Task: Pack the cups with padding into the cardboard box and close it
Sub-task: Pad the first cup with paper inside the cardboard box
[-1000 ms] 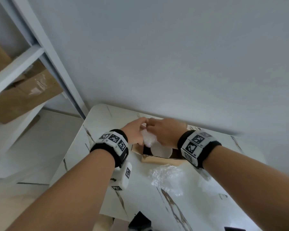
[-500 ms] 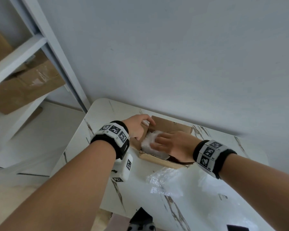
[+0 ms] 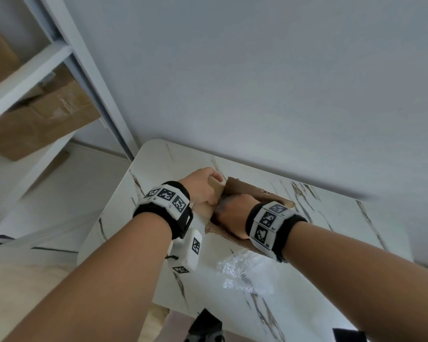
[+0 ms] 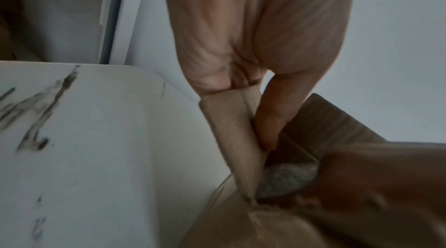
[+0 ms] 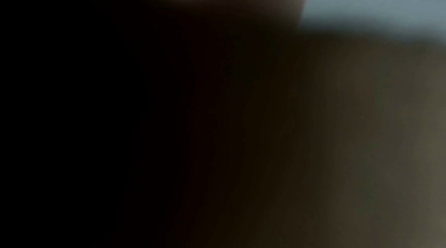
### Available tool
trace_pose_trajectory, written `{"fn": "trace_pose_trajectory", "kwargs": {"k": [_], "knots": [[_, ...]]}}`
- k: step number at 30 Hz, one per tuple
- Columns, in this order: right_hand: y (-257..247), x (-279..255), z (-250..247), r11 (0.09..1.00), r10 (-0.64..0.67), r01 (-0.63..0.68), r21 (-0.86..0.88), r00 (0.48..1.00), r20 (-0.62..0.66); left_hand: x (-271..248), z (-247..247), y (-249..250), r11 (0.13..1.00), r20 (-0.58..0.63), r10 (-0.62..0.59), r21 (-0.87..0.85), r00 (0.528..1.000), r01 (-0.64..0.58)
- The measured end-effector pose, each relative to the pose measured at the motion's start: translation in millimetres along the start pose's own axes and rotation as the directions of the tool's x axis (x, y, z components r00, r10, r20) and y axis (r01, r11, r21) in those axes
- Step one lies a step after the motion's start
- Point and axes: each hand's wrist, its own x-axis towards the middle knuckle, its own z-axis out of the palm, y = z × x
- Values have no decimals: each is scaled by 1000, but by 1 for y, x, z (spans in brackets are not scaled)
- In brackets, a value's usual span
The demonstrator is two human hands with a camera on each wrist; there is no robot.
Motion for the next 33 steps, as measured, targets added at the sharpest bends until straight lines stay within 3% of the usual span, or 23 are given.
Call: {"fn": "trace_pose_trajectory", "kwargs": {"k": [2,4,6,9,12,21,27,33], "knots": [[-2,6,-1,1000,-2,3,-26,998,58,1,1,-2,1000,-9,20,-21,1000,-20],[3,1,-3,1000,-24,24,4,1000,17,1,1,-3,999,-18,33,-14,999,-33],[13,-12,0,995,-81,87,48,990,-115,2,0,-3,999,-20,40,6,999,-40],[26,-33,6,982,-140,173,73,934,-329,4,-2,-3,999,-15,33,9,999,-33],[37,-35,16,990,-132,139,4,951,-280,4,-3,0,999,1,24,32,1000,-24],[23,-12,28,974,-37,85,211,974,-222,9,-6,5,994,24,3,105,1000,-6],[16,13,26,975,52,-67,212,996,78,9,-4,6,989,45,46,138,998,-52],[22,6,21,946,28,-28,322,1000,6,11,-3,7,991,41,35,130,999,-41]]}}
